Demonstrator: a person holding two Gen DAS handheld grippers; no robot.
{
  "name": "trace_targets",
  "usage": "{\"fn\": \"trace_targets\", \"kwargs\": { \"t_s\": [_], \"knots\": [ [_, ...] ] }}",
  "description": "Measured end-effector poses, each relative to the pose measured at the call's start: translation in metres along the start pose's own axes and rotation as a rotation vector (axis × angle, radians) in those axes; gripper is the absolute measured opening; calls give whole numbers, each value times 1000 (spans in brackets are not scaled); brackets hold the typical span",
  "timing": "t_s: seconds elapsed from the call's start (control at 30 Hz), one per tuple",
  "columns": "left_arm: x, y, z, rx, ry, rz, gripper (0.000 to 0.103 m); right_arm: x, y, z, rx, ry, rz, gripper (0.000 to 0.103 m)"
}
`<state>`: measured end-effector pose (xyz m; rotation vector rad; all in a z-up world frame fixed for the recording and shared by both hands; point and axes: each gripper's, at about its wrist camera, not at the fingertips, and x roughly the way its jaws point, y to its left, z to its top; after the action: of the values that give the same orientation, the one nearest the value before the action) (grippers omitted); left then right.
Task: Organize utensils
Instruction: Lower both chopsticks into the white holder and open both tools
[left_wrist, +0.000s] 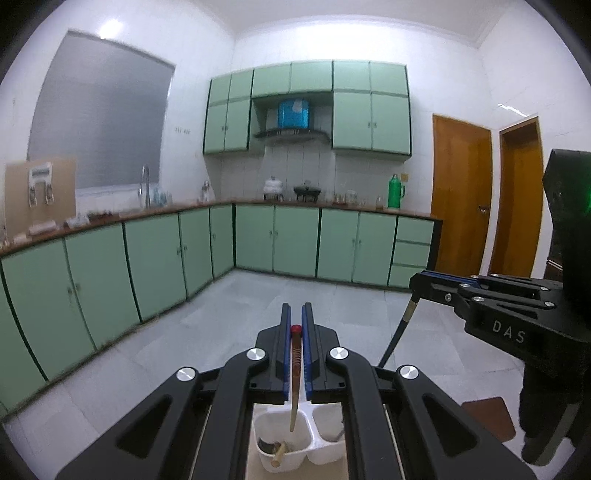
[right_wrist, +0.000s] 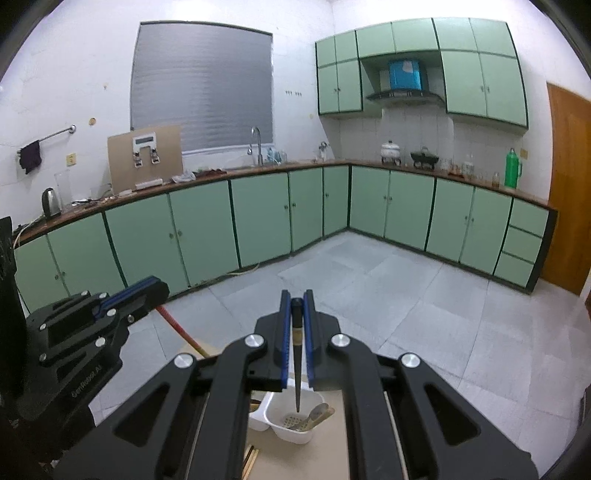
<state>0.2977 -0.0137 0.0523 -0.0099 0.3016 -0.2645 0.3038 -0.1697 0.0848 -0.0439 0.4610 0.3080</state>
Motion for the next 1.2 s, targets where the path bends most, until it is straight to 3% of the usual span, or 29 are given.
{"fn": "trace_targets", "kwargs": {
  "t_s": [0.17,0.47,0.6,0.77,0.83,0.9,1.07,1.2],
  "knots": [
    [30,8,-23,-8,68,8,5,25,1,-22,13,48,7,6],
    [50,10,-46,-8,160,9,6,46,6,-48,22,136,25,7],
    [45,12,-46,-18,160,8,13,35,1,-47,37,122,6,14],
    [24,14,-38,-18,124,16,26,5,-6,-47,45,67,-40,44],
    [10,16,-37,-23,108,28,37,-11,-9,-50,46,47,-51,52],
    [-6,17,-36,-33,89,29,42,-30,-12,-57,55,27,-49,59],
    [-49,17,-51,-31,68,55,58,-72,-10,-83,57,-20,-60,88],
    [-78,17,-75,-46,76,75,69,-96,0,-113,27,-17,-59,93]
  ]
}}
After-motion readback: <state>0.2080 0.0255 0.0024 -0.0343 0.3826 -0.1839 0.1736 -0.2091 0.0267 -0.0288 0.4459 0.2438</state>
